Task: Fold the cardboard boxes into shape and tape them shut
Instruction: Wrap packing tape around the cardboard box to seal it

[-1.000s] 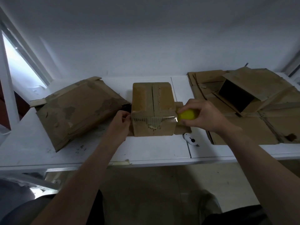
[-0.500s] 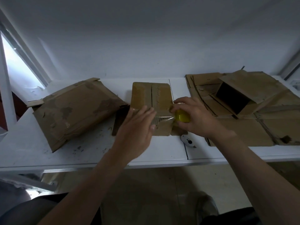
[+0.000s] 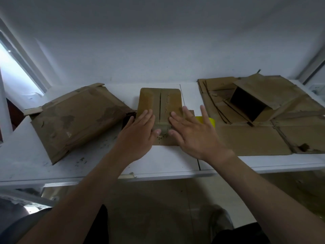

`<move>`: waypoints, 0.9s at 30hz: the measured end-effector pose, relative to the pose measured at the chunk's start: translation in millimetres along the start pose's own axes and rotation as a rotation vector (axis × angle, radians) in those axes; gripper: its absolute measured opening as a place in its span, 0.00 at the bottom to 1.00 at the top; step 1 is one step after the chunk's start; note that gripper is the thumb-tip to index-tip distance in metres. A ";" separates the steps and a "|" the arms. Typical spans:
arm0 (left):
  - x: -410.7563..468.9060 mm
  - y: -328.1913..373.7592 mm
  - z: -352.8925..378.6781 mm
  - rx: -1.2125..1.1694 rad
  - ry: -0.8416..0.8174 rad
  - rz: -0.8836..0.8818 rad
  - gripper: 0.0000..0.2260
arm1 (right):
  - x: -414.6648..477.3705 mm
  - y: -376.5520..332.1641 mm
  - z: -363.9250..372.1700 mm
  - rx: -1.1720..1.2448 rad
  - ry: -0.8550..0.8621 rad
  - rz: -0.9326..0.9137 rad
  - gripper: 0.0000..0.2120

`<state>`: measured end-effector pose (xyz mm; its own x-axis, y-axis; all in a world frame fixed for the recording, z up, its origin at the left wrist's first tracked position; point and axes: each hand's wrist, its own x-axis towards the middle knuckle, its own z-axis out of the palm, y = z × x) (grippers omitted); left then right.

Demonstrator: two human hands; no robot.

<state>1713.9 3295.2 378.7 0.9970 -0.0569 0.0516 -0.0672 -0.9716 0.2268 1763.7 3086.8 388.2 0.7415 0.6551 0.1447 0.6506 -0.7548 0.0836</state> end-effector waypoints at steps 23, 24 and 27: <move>29.6 -20.1 8.9 -0.470 0.203 -0.290 0.51 | 27.3 12.2 7.7 0.195 0.173 0.140 0.23; 28.3 -22.7 9.2 -0.540 0.217 -0.294 0.51 | 26.7 14.2 8.6 0.218 0.173 0.134 0.21; 22.0 -33.9 7.5 -0.737 0.250 -0.373 0.47 | 25.4 20.8 9.8 0.300 0.169 0.115 0.15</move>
<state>1738.3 3325.2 364.9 0.9271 0.3726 0.0414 0.1694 -0.5148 0.8404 1797.6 3088.0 384.0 0.7911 0.5334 0.2995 0.6026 -0.7636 -0.2317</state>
